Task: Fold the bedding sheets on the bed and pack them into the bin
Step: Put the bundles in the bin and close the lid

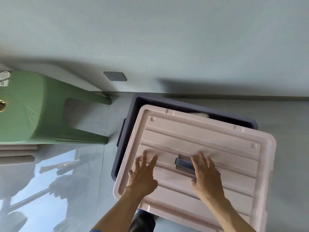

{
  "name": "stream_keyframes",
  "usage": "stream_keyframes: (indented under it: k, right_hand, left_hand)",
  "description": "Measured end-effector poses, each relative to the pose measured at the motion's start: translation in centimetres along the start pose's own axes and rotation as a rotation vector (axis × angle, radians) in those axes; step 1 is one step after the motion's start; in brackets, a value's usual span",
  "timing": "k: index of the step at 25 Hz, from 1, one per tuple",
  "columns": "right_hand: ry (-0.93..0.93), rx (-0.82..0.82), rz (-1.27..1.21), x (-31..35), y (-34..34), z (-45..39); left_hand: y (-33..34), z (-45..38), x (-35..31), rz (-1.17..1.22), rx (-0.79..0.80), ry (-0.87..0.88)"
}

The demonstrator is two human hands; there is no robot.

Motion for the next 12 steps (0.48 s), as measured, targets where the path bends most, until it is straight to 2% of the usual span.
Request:
stream_keyframes:
  k: [3, 5, 12]
  right_hand:
    - [-0.036, -0.097, 0.086, -0.3, 0.3, -2.2]
    - [-0.067, -0.082, 0.047, -0.2, -0.8, -3.8]
    - [-0.105, -0.280, -0.018, 0.7, -1.1, -5.3]
  left_hand:
    - [-0.4, -0.7, 2.2, 0.022, -0.130, 0.107]
    - [-0.5, -0.7, 3.2, 0.055, -0.205, 0.158]
    - [-1.6, -1.1, 6.5, 0.034, -0.268, 0.111]
Point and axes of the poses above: each hand's wrist, its own z-axis away from the middle knuckle, its own y-axis out of the palm, x = y × z, the point moved 1 cm from there along -z, towards the middle knuckle, and after that the axes turned 7 degrees about z, right-handed, at the moved point
